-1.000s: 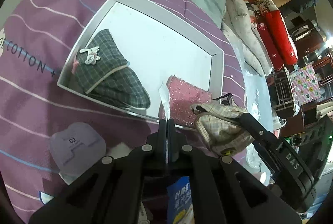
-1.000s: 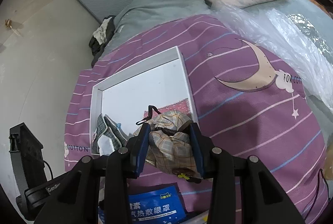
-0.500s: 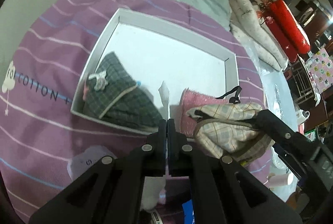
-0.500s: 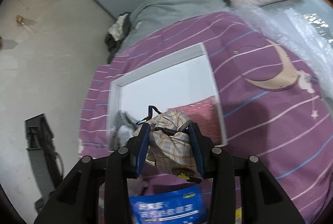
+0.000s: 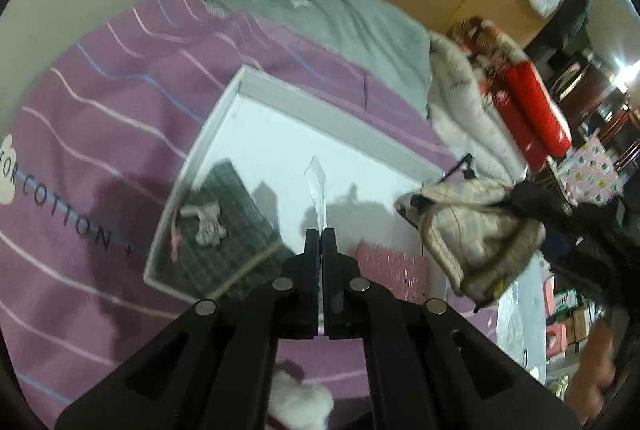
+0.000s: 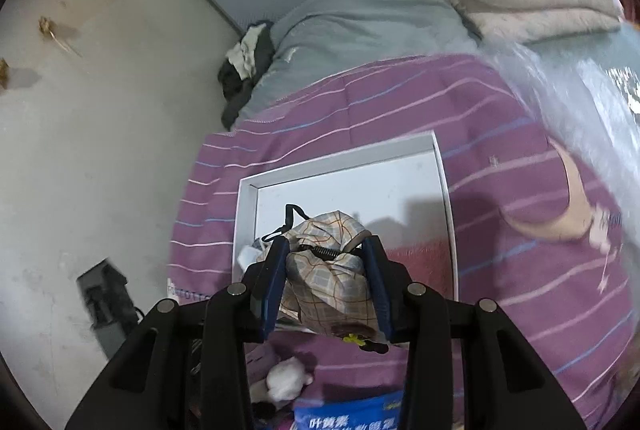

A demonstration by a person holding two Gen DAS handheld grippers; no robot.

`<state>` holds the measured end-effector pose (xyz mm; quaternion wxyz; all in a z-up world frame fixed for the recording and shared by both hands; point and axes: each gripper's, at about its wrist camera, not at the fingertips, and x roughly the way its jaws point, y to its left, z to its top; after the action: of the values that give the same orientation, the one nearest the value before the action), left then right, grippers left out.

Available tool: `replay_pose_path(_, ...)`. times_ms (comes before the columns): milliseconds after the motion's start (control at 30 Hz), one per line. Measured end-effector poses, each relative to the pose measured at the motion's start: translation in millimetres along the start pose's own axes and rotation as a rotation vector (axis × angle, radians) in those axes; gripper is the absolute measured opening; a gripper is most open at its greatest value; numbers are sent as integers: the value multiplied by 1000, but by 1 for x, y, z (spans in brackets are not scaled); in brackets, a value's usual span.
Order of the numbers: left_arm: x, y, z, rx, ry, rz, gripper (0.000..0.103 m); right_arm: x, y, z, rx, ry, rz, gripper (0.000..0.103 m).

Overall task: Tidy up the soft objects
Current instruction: 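Lower the beige pouch onto the pink sponge in the box, open right gripper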

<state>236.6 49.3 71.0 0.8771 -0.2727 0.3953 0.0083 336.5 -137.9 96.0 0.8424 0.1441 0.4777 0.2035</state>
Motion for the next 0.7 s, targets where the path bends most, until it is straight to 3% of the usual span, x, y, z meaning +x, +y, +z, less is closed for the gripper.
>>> replay_pose_path(67, 1, 2, 1, 6, -29, -16, 2, 12, 3, 18, -25, 23, 0, 38)
replay_pose_path(233, 16, 8, -2, -31, 3, -92, 2, 56, 12, 48, -135, 109, -101, 38)
replay_pose_path(500, 27, 16, -1, -71, 20, -109, 2, 112, 5, 51, -314, 284, -242, 34)
replay_pose_path(700, 28, 21, -3, -98, 28, -106, 2, 115, 2, 51, -315, 293, -259, 33)
